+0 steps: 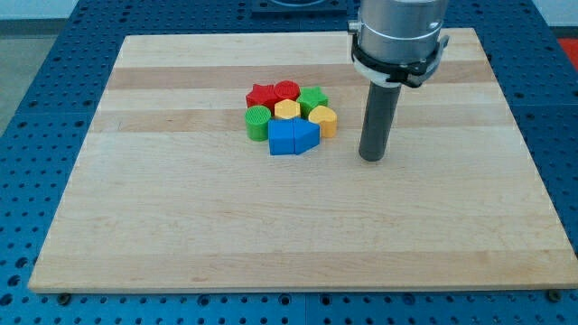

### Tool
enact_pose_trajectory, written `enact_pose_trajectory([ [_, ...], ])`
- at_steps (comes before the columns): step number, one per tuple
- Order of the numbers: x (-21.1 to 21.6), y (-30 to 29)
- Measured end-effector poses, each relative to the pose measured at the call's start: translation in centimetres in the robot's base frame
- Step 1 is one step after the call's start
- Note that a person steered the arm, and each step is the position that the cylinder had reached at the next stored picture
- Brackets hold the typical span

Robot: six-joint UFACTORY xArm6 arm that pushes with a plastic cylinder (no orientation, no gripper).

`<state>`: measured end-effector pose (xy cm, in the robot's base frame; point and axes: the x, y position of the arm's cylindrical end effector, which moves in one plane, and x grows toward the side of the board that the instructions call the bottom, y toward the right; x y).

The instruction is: Point your arm towards the left side of the green circle

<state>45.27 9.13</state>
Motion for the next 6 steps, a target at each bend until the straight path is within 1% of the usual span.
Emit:
enact_pose_trajectory([
  [2, 0.3, -0.6],
  [3, 1.6, -3.1],
  [4, 1.8, -6.7],
  [6, 1.8, -15.7],
])
